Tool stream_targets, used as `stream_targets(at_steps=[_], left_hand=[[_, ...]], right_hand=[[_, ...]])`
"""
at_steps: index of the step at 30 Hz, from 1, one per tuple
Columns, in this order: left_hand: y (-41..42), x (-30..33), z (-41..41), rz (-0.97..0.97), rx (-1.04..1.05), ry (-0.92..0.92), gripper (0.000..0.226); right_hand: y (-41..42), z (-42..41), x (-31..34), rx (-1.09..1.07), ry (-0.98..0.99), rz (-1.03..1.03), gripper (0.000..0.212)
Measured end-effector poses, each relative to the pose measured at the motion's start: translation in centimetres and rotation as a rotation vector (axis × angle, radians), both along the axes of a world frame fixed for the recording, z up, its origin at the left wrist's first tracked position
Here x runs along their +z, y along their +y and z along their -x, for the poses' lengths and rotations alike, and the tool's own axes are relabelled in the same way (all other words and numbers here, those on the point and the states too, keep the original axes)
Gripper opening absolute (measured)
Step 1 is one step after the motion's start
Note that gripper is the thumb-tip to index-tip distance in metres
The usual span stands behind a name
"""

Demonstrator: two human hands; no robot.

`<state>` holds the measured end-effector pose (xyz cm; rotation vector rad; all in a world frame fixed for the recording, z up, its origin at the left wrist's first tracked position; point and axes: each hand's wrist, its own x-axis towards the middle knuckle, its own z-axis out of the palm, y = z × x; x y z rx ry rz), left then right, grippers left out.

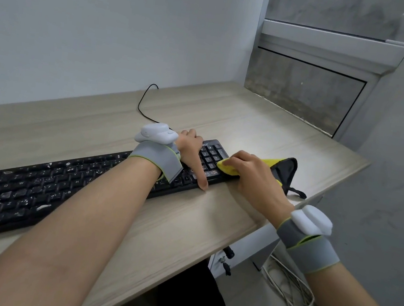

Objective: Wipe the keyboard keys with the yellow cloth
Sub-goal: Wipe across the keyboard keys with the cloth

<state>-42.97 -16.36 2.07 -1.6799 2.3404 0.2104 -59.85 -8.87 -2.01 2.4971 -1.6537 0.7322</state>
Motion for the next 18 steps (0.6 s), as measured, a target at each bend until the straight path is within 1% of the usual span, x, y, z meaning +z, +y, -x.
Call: stream_targets(at_steps=[5, 8, 12, 15, 18], left_hand=[[0.0, 0.0, -0.1, 0.007, 0.002, -0.001, 0.120], [-0.1, -0.1, -0.1, 0.006, 0.002, -0.007, 0.120], [-0.1, -0.1, -0.1, -0.002, 0.001, -0.006, 0.121], [-0.1, -0.1, -0.1, -0.004, 0.002, -0.002, 0.123], [0.0, 0.0, -0.1, 0.005, 0.000, -0.010, 0.124]], right_hand=[[-2.4, -1.5, 1.1, -0.073, 0.004, -0.033, 0.051], [-2.6, -2.2, 0.9, -0.041, 0.000, -0.048, 0.048], [-1.7, -0.8, 0.3, 0.022, -0.025, -0.040, 0.053], [-2.1, -0.5, 0.5, -0.015, -0.022, -0.030, 0.054], [-3.3, -1.7, 1.1, -0.054, -0.004, -0.037, 0.049]])
